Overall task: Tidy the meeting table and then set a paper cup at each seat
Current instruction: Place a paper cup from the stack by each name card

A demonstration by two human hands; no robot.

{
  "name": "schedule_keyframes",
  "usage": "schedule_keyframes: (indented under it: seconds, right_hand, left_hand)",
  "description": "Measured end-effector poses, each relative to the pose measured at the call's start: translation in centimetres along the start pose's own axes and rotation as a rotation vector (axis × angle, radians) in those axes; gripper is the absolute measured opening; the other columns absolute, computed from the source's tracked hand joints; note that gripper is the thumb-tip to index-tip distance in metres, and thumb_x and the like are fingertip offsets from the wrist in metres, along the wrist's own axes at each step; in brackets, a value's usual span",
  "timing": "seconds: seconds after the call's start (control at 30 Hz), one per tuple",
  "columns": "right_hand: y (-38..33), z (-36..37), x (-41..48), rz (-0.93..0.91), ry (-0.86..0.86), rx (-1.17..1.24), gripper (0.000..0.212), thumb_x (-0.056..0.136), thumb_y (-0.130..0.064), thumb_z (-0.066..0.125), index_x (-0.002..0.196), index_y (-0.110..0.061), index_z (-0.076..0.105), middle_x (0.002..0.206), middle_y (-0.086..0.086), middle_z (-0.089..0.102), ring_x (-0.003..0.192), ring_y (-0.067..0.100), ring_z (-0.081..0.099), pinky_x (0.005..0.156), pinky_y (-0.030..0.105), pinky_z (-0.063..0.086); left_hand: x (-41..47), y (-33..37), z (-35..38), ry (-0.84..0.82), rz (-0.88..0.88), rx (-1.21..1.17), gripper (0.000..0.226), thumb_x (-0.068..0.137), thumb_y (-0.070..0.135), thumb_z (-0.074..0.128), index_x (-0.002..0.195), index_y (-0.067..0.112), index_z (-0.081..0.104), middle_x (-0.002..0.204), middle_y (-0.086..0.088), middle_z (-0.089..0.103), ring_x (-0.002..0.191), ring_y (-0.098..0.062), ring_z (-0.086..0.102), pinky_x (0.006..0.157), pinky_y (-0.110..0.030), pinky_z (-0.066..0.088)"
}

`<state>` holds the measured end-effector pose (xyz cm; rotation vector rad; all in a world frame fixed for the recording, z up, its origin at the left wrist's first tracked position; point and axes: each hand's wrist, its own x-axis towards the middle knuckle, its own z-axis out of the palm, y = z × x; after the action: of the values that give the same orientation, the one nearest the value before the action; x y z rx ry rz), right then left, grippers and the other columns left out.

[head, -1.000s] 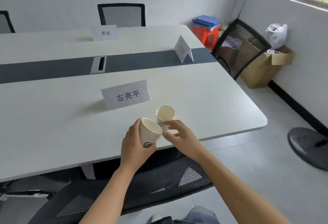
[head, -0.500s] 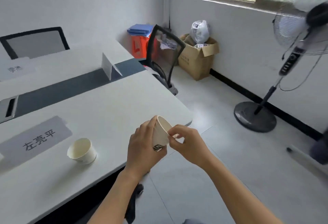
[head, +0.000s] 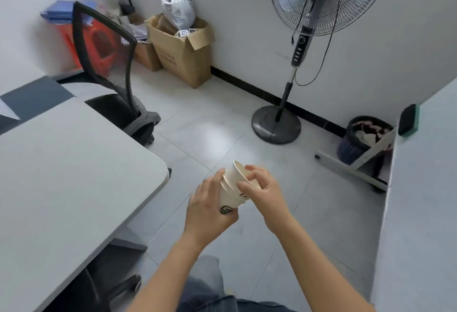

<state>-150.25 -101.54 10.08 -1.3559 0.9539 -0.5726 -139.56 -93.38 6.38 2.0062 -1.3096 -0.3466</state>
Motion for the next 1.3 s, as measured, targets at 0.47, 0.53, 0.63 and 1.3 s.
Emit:
schedule_keyframes:
  seconds: [0.47,0.53,0.63,1.3]
  right_hand:
    - [-3.4,-3.3,18.6,0.145,0.064,0.049,0.025,0.061,-0.028,0.071,0.083,-0.024,0.061,0.090,0.000,0.063,0.077,0.008,0.058,0.063,0.017,0.043]
    - [-4.4,-3.5,22.2,0.123,0.083,0.047,0.028,0.058,-0.032,0.068,0.085,-0.026,0.060,0.101,0.004,0.062,0.084,0.010,0.057,0.063,0.015,0.044]
    - [-5.4,-3.6,26.6,0.089,0.116,0.067,0.030,0.060,-0.035,0.067,0.088,-0.029,0.059,0.112,0.008,0.057,0.094,0.016,0.056,0.068,0.018,0.044]
    - [-11.9,-3.5,52.0,-0.006,-0.261,0.083,0.034,0.063,-0.038,0.064,0.095,-0.035,0.051,0.115,0.002,0.053,0.105,0.024,0.057,0.087,0.034,0.051]
  left_hand:
    - [20.2,-2.6,2.8,-0.234,-0.032,-0.144,0.070,0.053,0.045,0.049,0.119,0.045,0.026,0.108,0.013,0.052,0.094,-0.012,0.053,0.078,-0.029,0.047]
    - [23.8,-3.0,2.9,-0.228,-0.031,-0.150,0.071,0.053,0.044,0.050,0.120,0.045,0.026,0.110,0.012,0.053,0.094,-0.014,0.053,0.079,-0.030,0.047]
    - [28.2,-3.9,3.2,-0.198,-0.042,-0.144,0.074,0.054,0.043,0.051,0.125,0.039,0.029,0.110,0.010,0.053,0.096,-0.017,0.053,0.081,-0.036,0.048]
    - [45.2,-7.2,3.3,0.383,-0.633,-0.236,0.085,0.063,0.029,0.068,0.137,0.032,0.027,0.128,0.001,0.048,0.111,-0.024,0.051,0.085,-0.039,0.050]
